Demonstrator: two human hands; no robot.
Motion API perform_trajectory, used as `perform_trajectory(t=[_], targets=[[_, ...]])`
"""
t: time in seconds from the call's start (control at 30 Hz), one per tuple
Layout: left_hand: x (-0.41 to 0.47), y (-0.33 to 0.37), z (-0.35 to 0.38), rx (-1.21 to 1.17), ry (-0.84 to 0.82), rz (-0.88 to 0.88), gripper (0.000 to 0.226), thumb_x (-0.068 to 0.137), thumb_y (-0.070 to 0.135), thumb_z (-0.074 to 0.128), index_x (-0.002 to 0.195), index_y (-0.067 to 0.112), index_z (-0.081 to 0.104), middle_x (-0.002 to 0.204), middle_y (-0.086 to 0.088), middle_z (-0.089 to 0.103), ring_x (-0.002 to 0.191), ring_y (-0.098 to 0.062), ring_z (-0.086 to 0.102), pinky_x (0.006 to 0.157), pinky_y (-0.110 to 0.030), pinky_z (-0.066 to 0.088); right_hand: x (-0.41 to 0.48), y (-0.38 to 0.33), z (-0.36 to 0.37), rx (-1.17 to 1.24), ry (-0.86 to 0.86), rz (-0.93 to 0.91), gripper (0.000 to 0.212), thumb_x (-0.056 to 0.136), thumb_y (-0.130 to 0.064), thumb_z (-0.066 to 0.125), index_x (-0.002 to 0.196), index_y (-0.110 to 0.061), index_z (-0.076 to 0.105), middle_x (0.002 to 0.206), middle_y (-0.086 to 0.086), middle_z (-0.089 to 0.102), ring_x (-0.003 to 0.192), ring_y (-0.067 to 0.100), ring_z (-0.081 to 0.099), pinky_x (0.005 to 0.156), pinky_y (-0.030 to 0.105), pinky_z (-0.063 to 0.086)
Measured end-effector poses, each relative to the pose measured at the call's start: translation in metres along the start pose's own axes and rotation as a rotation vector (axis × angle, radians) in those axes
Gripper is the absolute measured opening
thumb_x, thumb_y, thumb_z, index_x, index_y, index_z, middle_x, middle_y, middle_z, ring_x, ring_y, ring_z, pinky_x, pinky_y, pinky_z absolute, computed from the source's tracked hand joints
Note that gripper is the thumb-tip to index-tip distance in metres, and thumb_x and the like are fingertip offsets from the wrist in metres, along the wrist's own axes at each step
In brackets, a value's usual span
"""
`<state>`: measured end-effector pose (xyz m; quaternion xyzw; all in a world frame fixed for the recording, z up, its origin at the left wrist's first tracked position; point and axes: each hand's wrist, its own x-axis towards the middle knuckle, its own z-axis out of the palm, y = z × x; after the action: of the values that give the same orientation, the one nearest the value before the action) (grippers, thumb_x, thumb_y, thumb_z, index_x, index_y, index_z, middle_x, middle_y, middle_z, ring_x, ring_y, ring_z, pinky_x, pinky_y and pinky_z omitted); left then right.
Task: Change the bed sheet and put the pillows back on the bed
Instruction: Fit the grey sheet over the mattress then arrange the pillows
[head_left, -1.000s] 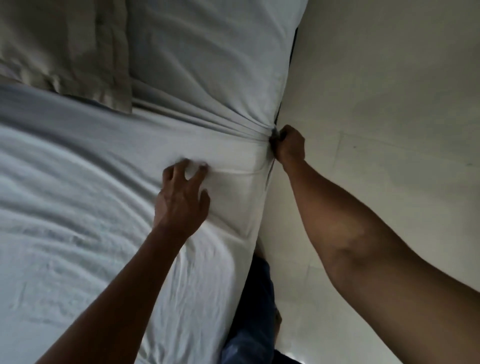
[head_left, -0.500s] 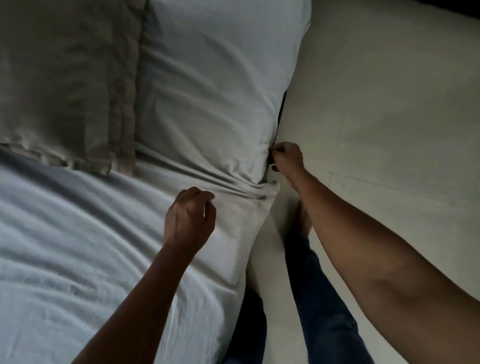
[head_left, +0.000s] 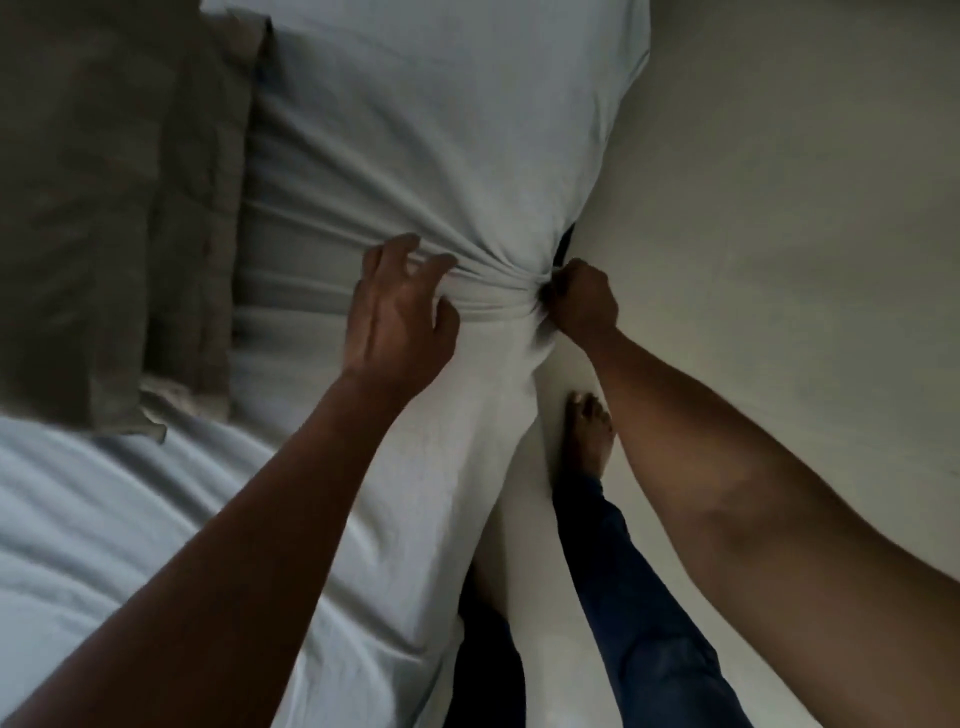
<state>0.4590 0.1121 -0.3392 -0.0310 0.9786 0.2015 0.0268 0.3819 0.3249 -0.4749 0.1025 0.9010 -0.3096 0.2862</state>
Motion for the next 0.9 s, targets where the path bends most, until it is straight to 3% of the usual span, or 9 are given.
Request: perform_trajectory(t=[0.1, 0.17, 0.27, 0.33, 0.4, 0.5, 0.6, 0.73, 0.9], targets=[[0.024, 0.003, 0.009, 0.016, -0.169, -0.024, 0.05, 0.082, 0.02, 0.06, 0.132, 0.016, 0.064, 0.138, -0.026, 0.053, 0.13, -0.043, 0.049, 0.106, -0.045, 0.04, 0.023, -0.013, -0.018, 0.346, -0.253, 0.18, 0.017, 0.087, -0.023, 0.065, 0.075, -0.012, 0.063, 0.093, 0.019, 0.072, 0.08, 0.029, 0.069, 0.076, 0.042, 0.06], [0.04, 0.006, 0.016, 0.03, -0.223, -0.054, 0.048, 0.079, 0.025, 0.057, 0.125, 0.024, 0.069, 0.127, -0.02, 0.06, 0.121, -0.043, 0.055, 0.101, -0.045, 0.044, 0.035, -0.023, -0.044, 0.493, -0.167, 0.199, 0.019, 0.082, -0.028, 0.069, 0.089, -0.01, 0.068, 0.094, 0.014, 0.074, 0.081, 0.028, 0.071, 0.07, 0.036, 0.06], [0.068, 0.022, 0.017, 0.023, -0.082, -0.259, 0.033, 0.082, 0.02, 0.061, 0.114, 0.024, 0.07, 0.107, -0.015, 0.061, 0.103, -0.042, 0.059, 0.083, -0.047, 0.054, 0.049, -0.042, -0.067, 0.69, -0.239, 0.206, 0.025, 0.095, -0.041, 0.063, 0.1, -0.016, 0.064, 0.093, 0.009, 0.07, 0.082, 0.026, 0.069, 0.074, 0.037, 0.058], [0.087, 0.028, 0.02, 0.036, -0.026, -0.246, 0.044, 0.086, 0.02, 0.064, 0.129, 0.019, 0.06, 0.109, -0.019, 0.059, 0.103, -0.042, 0.058, 0.082, -0.048, 0.053, 0.058, -0.047, -0.066, 0.599, -0.219, 0.127, 0.025, 0.093, -0.052, 0.059, 0.093, -0.027, 0.063, 0.096, 0.007, 0.07, 0.091, 0.03, 0.071, 0.083, 0.044, 0.06], [0.104, 0.025, 0.026, 0.065, -0.078, -0.193, 0.048, 0.085, 0.021, 0.071, 0.13, 0.02, 0.056, 0.112, -0.018, 0.055, 0.105, -0.042, 0.055, 0.081, -0.048, 0.051, 0.064, -0.042, -0.064, 0.423, -0.107, 0.02, 0.022, 0.086, -0.047, 0.058, 0.083, -0.025, 0.06, 0.091, 0.004, 0.07, 0.091, 0.029, 0.07, 0.079, 0.039, 0.056], [0.124, 0.018, 0.03, 0.143, -0.115, -0.078, 0.015, 0.084, 0.017, 0.07, 0.097, 0.015, 0.063, 0.097, -0.012, 0.055, 0.093, -0.039, 0.057, 0.067, -0.046, 0.05, 0.071, -0.041, -0.071, 0.223, -0.026, -0.113, 0.013, 0.087, -0.029, 0.06, 0.083, -0.016, 0.06, 0.083, 0.003, 0.067, 0.084, 0.025, 0.066, 0.067, 0.031, 0.046], [0.13, 0.018, 0.028, 0.172, -0.09, 0.04, 0.008, 0.086, 0.01, 0.066, 0.084, 0.014, 0.06, 0.089, -0.009, 0.056, 0.085, -0.038, 0.056, 0.058, -0.045, 0.047, 0.083, -0.032, -0.086, 0.038, 0.126, -0.178, 0.023, 0.087, -0.035, 0.063, 0.09, -0.013, 0.062, 0.089, 0.01, 0.069, 0.086, 0.031, 0.066, 0.067, 0.036, 0.047], [0.146, 0.062, 0.051, -0.015, -0.081, 0.172, 0.014, 0.076, -0.003, 0.054, 0.082, 0.008, 0.059, 0.085, -0.012, 0.057, 0.078, -0.036, 0.055, 0.061, -0.044, 0.043, 0.115, 0.016, -0.121, -0.128, 0.336, -0.096, 0.031, 0.088, -0.038, 0.058, 0.097, -0.009, 0.06, 0.094, 0.015, 0.069, 0.09, 0.037, 0.066, 0.068, 0.041, 0.048], [0.167, 0.095, 0.091, -0.059, -0.128, 0.222, 0.018, 0.072, -0.01, 0.048, 0.076, 0.007, 0.054, 0.081, -0.011, 0.055, 0.073, -0.033, 0.053, 0.058, -0.042, 0.043, 0.143, 0.042, -0.125, -0.207, 0.331, -0.012, 0.033, 0.094, -0.036, 0.054, 0.107, -0.006, 0.058, 0.103, 0.015, 0.067, 0.094, 0.036, 0.065, 0.071, 0.04, 0.047]])
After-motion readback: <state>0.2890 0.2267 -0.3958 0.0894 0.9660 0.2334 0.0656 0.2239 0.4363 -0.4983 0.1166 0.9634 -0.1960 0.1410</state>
